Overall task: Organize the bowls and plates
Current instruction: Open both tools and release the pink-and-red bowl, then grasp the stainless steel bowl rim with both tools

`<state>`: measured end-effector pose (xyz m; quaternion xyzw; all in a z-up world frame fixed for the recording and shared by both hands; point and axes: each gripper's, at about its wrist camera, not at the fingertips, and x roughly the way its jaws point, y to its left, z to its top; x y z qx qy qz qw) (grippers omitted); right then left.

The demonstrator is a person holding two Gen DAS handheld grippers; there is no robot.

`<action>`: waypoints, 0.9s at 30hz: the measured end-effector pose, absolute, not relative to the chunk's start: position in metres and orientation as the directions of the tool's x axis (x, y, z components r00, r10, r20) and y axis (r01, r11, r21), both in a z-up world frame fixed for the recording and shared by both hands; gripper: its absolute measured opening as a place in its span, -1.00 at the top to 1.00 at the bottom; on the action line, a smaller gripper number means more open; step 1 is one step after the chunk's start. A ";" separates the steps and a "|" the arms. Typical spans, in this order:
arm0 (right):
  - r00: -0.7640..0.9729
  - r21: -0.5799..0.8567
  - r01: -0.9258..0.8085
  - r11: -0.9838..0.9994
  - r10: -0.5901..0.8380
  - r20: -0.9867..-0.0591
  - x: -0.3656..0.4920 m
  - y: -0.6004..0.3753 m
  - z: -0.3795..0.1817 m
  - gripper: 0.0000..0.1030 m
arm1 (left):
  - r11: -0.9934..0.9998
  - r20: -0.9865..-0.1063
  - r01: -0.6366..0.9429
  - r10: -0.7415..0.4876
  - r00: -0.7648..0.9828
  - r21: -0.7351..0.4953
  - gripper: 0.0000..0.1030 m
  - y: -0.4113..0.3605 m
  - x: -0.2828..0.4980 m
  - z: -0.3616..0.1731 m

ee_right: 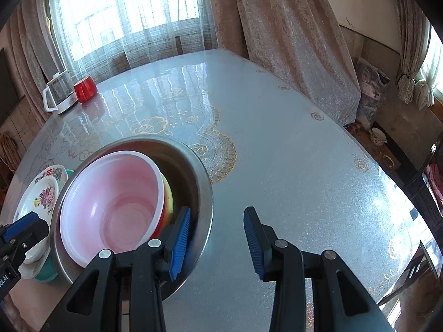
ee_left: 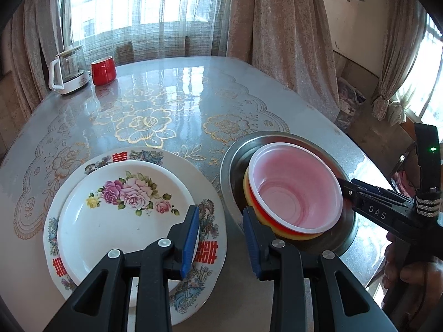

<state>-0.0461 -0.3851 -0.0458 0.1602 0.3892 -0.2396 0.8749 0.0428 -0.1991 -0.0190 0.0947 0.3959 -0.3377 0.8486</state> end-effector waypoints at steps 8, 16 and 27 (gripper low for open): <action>0.612 0.204 0.546 0.813 -0.220 -0.759 -0.055 -0.396 -0.050 0.19 | 0.741 -0.752 0.666 -0.487 0.444 -0.086 0.36 -0.213 0.053 -0.018; 0.685 0.266 0.501 0.823 -0.190 -0.703 -0.071 -0.393 -0.034 0.19 | 0.716 -0.735 0.691 -0.520 0.434 -0.098 0.36 -0.210 0.068 -0.011; 0.744 0.394 0.377 0.838 -0.021 -0.668 -0.090 -0.385 -0.042 0.19 | 0.658 -0.768 0.745 -0.531 0.357 -0.110 0.71 -0.227 0.091 -0.013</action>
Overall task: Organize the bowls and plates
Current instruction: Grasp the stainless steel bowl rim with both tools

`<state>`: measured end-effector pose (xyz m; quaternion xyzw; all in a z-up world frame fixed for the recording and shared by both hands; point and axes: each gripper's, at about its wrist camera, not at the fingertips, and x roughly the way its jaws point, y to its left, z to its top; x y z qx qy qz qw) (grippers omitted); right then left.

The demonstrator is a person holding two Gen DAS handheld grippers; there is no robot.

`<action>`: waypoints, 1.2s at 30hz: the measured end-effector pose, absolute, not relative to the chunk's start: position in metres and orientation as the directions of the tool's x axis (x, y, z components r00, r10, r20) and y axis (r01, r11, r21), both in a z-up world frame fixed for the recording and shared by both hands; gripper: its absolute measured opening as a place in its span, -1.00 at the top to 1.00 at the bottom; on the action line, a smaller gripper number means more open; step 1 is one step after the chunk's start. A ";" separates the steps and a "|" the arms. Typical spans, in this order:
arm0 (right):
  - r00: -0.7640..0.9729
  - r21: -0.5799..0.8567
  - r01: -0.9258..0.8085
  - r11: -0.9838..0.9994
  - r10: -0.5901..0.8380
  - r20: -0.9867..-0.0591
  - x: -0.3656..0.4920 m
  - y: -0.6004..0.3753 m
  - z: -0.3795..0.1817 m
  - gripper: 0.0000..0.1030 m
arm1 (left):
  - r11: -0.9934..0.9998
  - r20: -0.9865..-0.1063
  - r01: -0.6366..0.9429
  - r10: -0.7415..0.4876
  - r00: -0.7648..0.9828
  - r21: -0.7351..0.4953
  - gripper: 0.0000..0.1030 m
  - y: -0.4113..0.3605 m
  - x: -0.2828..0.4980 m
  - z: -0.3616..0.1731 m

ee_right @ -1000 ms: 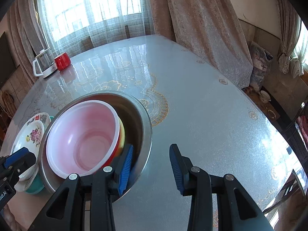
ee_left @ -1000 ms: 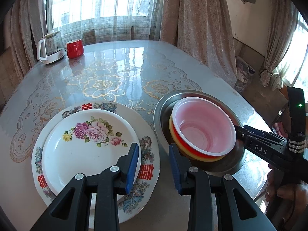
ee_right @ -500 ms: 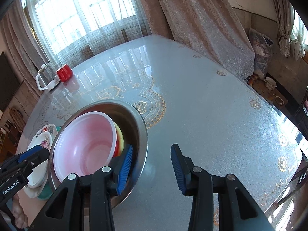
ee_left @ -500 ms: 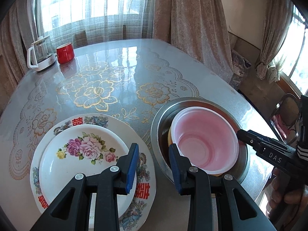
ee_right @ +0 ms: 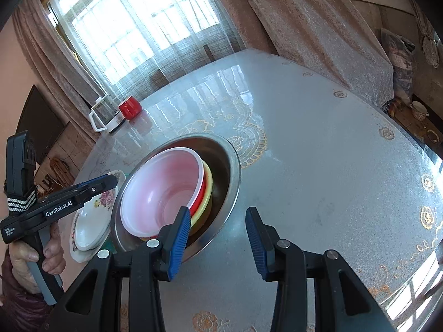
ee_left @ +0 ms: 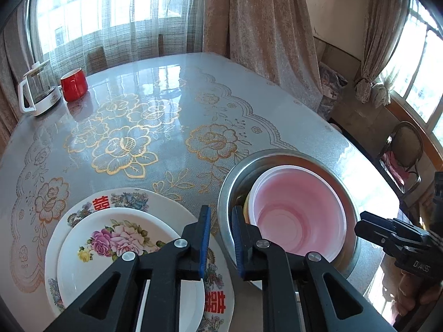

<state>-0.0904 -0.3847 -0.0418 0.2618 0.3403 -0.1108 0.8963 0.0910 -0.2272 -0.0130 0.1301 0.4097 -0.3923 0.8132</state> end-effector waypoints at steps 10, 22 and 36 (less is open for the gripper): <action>0.737 0.396 0.347 0.850 0.014 -0.675 -0.094 -0.376 -0.048 0.19 | 0.646 -0.812 0.748 -0.514 0.278 -0.153 0.70 -0.256 0.121 -0.024; 0.747 0.419 0.329 0.846 0.038 -0.664 -0.093 -0.372 -0.054 0.19 | 0.592 -0.817 0.790 -0.529 0.232 -0.159 0.70 -0.277 0.109 -0.029; 0.730 0.399 0.358 0.844 0.014 -0.683 -0.095 -0.380 -0.054 0.29 | 0.571 -0.824 0.794 -0.540 0.172 -0.208 0.67 -0.286 0.111 -0.040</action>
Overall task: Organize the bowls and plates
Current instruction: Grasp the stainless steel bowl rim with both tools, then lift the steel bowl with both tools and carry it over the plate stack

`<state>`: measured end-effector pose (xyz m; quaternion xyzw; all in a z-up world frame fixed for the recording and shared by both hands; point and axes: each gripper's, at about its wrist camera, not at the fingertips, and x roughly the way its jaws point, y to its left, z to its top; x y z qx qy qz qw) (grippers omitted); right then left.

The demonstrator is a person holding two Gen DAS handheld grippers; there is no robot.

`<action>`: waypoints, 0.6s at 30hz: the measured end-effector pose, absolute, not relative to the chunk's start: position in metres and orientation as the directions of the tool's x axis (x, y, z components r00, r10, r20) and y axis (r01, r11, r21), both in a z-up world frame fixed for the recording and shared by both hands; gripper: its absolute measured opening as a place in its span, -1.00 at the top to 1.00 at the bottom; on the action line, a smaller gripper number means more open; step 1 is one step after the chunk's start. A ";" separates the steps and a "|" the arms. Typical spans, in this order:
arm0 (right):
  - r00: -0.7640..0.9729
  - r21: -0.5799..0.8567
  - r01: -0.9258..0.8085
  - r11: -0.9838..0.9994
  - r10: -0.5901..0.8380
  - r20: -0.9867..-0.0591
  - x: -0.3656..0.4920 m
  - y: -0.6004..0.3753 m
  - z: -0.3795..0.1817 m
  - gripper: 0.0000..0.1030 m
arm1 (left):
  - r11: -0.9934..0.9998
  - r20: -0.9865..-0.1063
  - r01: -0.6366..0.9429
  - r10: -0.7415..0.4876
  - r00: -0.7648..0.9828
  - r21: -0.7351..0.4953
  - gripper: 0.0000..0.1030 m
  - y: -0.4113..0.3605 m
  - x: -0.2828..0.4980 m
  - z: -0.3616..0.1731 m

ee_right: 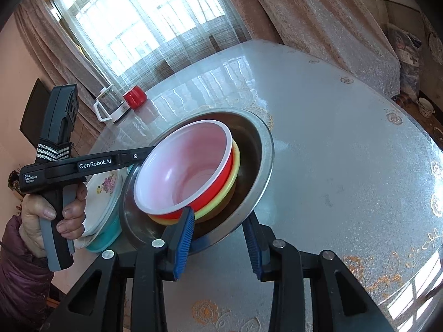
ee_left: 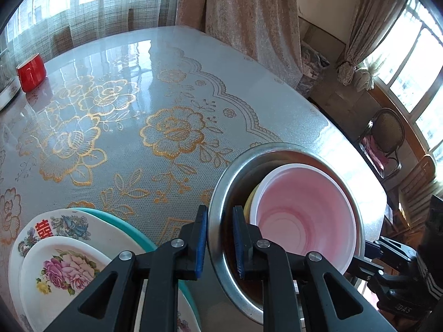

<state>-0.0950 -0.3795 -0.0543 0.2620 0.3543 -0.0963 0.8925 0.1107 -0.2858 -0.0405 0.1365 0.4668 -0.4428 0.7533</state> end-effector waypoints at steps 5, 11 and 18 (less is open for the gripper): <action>0.729 0.382 0.369 0.847 -0.009 -0.684 -0.094 -0.379 -0.053 0.29 | 0.585 -0.824 0.775 -0.544 0.155 -0.240 0.73 -0.280 0.112 -0.043; 0.713 0.331 0.394 0.857 -0.057 -0.699 -0.092 -0.379 -0.049 0.30 | 0.601 -0.836 0.766 -0.524 0.160 -0.230 0.72 -0.288 0.109 -0.052; 0.712 0.370 0.400 0.839 -0.030 -0.701 -0.092 -0.388 -0.050 0.30 | 0.613 -0.826 0.742 -0.543 0.148 -0.271 0.74 -0.276 0.107 -0.054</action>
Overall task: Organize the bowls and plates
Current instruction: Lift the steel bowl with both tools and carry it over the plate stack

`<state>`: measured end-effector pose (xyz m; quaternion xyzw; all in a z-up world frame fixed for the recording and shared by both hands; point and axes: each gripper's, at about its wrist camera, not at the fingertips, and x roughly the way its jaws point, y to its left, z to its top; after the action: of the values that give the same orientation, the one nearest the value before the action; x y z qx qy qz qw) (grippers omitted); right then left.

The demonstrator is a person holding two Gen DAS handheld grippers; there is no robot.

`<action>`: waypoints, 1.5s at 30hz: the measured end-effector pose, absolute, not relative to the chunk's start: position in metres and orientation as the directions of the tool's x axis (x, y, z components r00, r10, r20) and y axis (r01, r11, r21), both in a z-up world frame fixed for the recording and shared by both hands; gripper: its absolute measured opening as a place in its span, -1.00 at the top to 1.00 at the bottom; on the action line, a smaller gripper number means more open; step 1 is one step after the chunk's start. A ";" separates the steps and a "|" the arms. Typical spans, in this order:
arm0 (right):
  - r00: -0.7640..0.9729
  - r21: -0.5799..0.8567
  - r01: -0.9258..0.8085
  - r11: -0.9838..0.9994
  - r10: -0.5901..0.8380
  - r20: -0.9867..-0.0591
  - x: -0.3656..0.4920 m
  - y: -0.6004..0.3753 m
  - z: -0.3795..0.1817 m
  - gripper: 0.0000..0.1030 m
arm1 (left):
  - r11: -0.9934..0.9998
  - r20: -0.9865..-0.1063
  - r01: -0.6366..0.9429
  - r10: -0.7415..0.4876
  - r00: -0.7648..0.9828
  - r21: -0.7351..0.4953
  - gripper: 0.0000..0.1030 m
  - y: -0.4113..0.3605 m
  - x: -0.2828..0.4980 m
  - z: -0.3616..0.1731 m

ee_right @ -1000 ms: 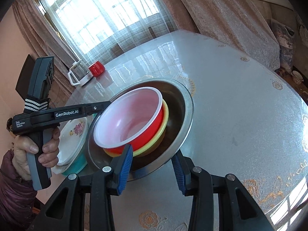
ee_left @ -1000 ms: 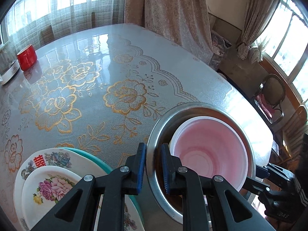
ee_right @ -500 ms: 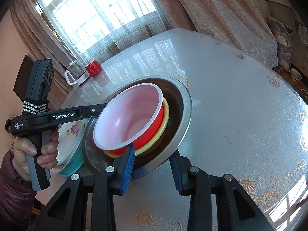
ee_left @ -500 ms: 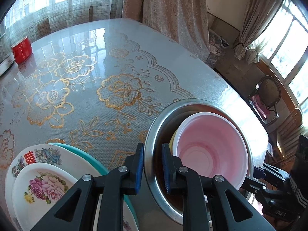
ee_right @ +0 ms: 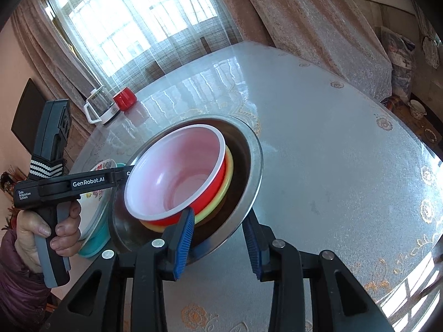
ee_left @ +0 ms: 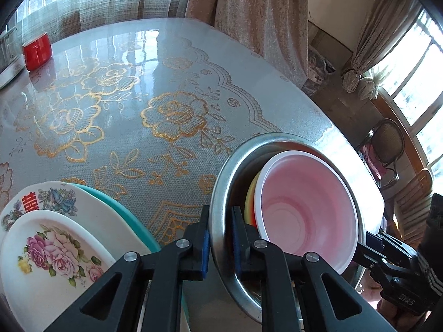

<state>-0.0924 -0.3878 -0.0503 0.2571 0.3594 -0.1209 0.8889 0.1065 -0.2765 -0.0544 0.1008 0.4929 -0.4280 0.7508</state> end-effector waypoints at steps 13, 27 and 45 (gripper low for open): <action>0.718 0.393 0.403 0.827 -0.019 -0.696 -0.089 -0.393 -0.051 0.33 | 0.674 -0.807 0.709 -0.528 0.266 -0.207 0.75 -0.262 0.079 -0.052; 0.692 0.372 0.446 0.814 -0.050 -0.720 -0.092 -0.398 -0.049 0.42 | 0.684 -0.789 0.706 -0.531 0.309 -0.184 0.67 -0.253 0.055 -0.046; 0.716 0.390 0.422 0.818 -0.037 -0.697 -0.100 -0.399 -0.044 0.45 | 0.671 -0.728 0.723 -0.577 0.370 -0.164 0.62 -0.238 0.036 -0.013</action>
<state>-0.0997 -0.3989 -0.0444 0.2723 0.3539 -0.1297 0.8853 0.0356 -0.2385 -0.0131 0.0917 0.3984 -0.3954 0.8225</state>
